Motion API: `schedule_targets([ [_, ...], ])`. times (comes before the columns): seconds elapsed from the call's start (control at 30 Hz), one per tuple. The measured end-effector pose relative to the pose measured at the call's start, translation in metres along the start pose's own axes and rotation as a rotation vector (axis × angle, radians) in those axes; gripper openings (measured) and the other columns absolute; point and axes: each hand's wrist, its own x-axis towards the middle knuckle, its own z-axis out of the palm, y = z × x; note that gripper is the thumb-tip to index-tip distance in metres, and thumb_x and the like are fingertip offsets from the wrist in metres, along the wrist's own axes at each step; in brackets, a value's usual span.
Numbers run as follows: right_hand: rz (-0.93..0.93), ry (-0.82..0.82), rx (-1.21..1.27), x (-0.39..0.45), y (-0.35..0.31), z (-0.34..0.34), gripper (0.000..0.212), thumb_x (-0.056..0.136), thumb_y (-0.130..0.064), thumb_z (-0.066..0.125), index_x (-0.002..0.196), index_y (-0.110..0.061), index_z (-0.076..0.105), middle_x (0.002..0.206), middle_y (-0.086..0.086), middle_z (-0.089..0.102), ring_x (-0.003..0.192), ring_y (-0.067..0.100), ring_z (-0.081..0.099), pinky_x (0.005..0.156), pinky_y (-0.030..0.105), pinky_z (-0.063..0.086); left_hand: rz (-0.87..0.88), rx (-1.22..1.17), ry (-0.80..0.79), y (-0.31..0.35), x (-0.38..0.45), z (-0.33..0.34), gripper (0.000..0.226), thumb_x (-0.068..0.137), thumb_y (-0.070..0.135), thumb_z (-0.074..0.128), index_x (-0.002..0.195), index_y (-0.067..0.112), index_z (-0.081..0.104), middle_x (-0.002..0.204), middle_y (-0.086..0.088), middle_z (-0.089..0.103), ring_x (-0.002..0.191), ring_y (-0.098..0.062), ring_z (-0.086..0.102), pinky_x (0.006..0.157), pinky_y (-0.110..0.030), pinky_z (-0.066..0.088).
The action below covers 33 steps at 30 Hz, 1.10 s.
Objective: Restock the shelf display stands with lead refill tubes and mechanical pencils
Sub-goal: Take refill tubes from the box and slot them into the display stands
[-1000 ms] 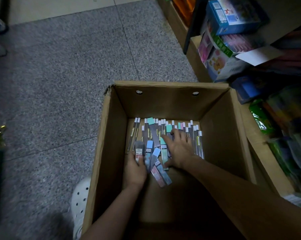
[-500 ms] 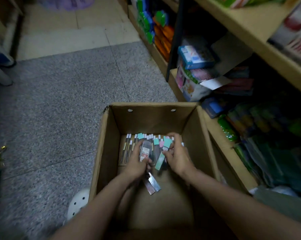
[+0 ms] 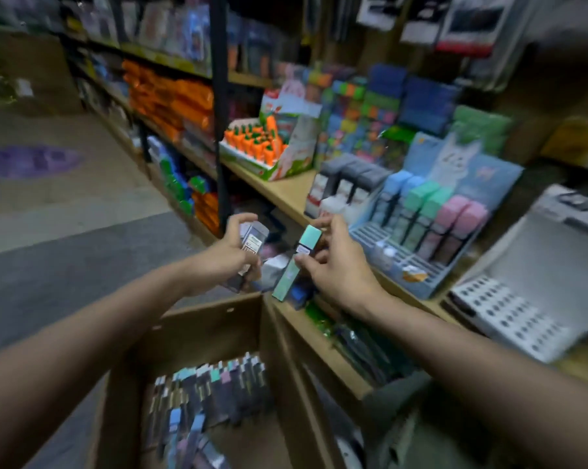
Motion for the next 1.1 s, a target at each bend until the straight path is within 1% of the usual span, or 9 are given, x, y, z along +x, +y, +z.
schedule_targets([
  [0.17,-0.092,0.120,-0.148,0.004,-0.023,-0.072,0.040,0.087,-0.023,0.072,0.107,-0.028,0.037,0.088,-0.017,0.057,0.076,0.002,0.062,0.065,0.028,0.052,0.069,-0.302,-0.080,0.031,0.008,0.046,0.048,0.098,0.002,0.042,0.130,0.038,0.034,0.071,-0.010,0.052,0.047,-0.019,0.044,0.045,-0.027,0.037],
  [0.27,-0.076,0.211,-0.217,0.014,-0.027,-0.117,0.040,0.084,-0.023,0.075,0.105,-0.028,0.041,0.085,-0.008,0.063,0.075,0.007,0.063,0.067,0.036,0.055,0.115,-0.428,-0.169,0.049,0.011,0.067,0.049,0.098,0.001,0.039,0.127,0.041,0.038,0.065,-0.008,0.053,0.044,-0.019,0.042,0.044,-0.026,0.035],
  [0.43,-0.044,0.363,-0.397,0.025,-0.019,-0.166,0.040,0.078,-0.026,0.081,0.099,-0.025,0.046,0.084,-0.014,0.054,0.066,-0.004,0.060,0.054,0.017,0.044,0.112,-0.465,-0.233,0.056,0.014,0.074,0.059,0.095,-0.005,0.038,0.128,0.044,0.037,0.069,-0.009,0.053,0.047,-0.018,0.045,0.045,-0.026,0.039],
  [0.5,-0.043,0.361,-0.468,0.027,-0.012,-0.171,0.040,0.077,-0.025,0.082,0.098,-0.022,0.048,0.088,-0.009,0.054,0.067,-0.001,0.060,0.059,0.024,0.047,0.146,-0.453,-0.209,0.054,0.019,0.072,0.065,0.094,-0.011,0.038,0.133,0.040,0.032,0.073,-0.010,0.057,0.053,-0.018,0.051,0.049,-0.030,0.045],
  [0.6,-0.047,0.278,-0.547,0.029,0.002,-0.163,0.039,0.079,-0.020,0.080,0.098,-0.021,0.047,0.101,-0.002,0.060,0.075,0.014,0.064,0.070,0.042,0.055,0.237,-0.362,-0.176,0.047,0.026,0.066,0.070,0.094,-0.013,0.041,0.136,0.039,0.025,0.081,-0.007,0.068,0.069,-0.013,0.061,0.070,-0.030,0.050],
  [0.67,-0.061,0.249,-0.600,0.031,0.010,-0.155,0.040,0.080,-0.019,0.080,0.097,-0.024,0.045,0.107,0.002,0.064,0.082,0.019,0.065,0.072,0.043,0.055,0.273,-0.300,-0.189,0.042,0.029,0.061,0.070,0.094,-0.010,0.044,0.134,0.044,0.025,0.086,-0.002,0.073,0.075,-0.008,0.063,0.077,-0.027,0.049],
  [0.8,-0.067,0.234,-0.654,0.035,0.021,-0.144,0.040,0.078,-0.019,0.081,0.098,-0.024,0.046,0.108,0.003,0.066,0.083,0.018,0.064,0.071,0.038,0.054,0.252,-0.338,-0.189,0.030,0.038,0.052,0.070,0.094,-0.009,0.048,0.126,0.051,0.033,0.095,-0.002,0.075,0.076,-0.008,0.065,0.072,-0.026,0.055],
  [0.97,-0.061,0.222,-0.690,0.039,0.021,-0.137,0.038,0.079,-0.019,0.080,0.103,-0.020,0.050,0.109,0.004,0.066,0.084,0.020,0.065,0.074,0.042,0.055,0.188,-0.404,-0.098,0.023,0.046,0.050,0.039,0.094,-0.004,0.054,0.129,0.010,0.045,0.098,-0.003,0.075,0.086,-0.011,0.070,0.074,-0.023,0.057],
  [1.1,-0.030,0.209,-0.690,0.044,0.020,-0.136,0.038,0.077,-0.017,0.081,0.101,-0.018,0.051,0.103,0.005,0.066,0.086,0.022,0.064,0.072,0.040,0.054,0.136,-0.470,-0.024,0.026,0.046,0.050,0.034,0.091,-0.002,0.060,0.121,0.011,0.055,0.101,-0.011,0.069,0.092,-0.021,0.071,0.076,-0.028,0.059],
])
